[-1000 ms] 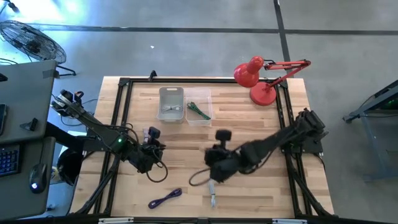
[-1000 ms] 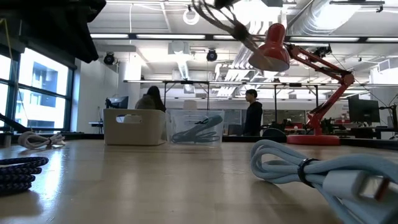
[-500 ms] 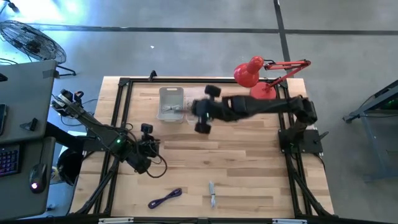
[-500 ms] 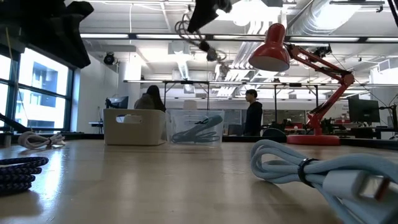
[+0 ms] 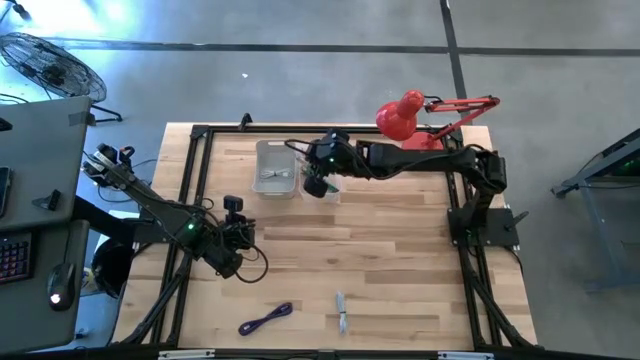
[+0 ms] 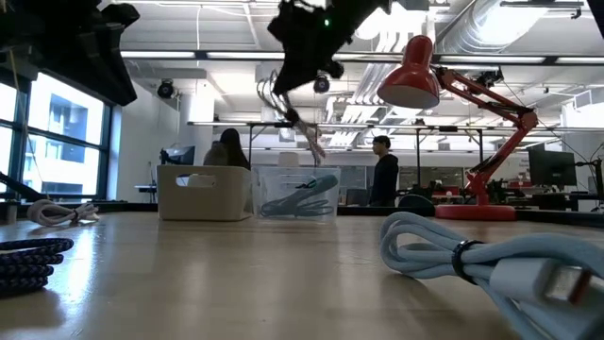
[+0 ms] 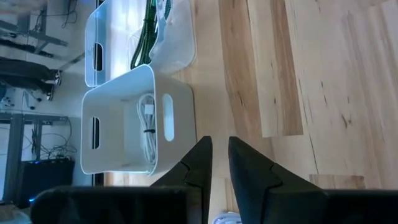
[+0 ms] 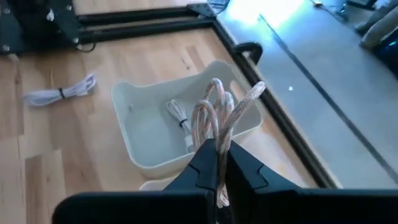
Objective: Pick & Place USB Port
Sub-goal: Put the pink patterned charger cable into the white bin
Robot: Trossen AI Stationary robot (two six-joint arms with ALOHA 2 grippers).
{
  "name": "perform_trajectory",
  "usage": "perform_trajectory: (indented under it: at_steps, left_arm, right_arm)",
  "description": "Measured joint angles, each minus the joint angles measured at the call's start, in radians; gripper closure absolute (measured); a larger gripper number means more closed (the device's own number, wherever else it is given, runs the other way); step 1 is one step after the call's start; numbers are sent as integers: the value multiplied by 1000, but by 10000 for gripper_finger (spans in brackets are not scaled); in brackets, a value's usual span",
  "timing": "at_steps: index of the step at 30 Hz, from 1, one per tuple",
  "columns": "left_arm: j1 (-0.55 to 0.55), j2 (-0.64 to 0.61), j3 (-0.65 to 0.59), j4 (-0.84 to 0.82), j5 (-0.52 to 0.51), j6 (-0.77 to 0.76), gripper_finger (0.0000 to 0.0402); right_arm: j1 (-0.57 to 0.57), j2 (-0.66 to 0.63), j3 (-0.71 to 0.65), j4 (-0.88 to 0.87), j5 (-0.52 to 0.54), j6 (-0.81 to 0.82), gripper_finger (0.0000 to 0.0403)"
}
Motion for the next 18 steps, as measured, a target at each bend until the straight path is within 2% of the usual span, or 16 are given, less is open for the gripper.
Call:
perform_trajectory:
  at_steps: [7,14,18]
  left_arm:
    - [0,0,0,1,2,-1,350]
    - [0,0,0,3,13,-11,350]
    - [0,1,0,3,13,-24,351]
  right_arm:
    - [-16,1,-100,94,-72,78,399]
    - [-15,1,-117,130,-152,126,399]
    - [-15,1,-117,128,-160,139,399]
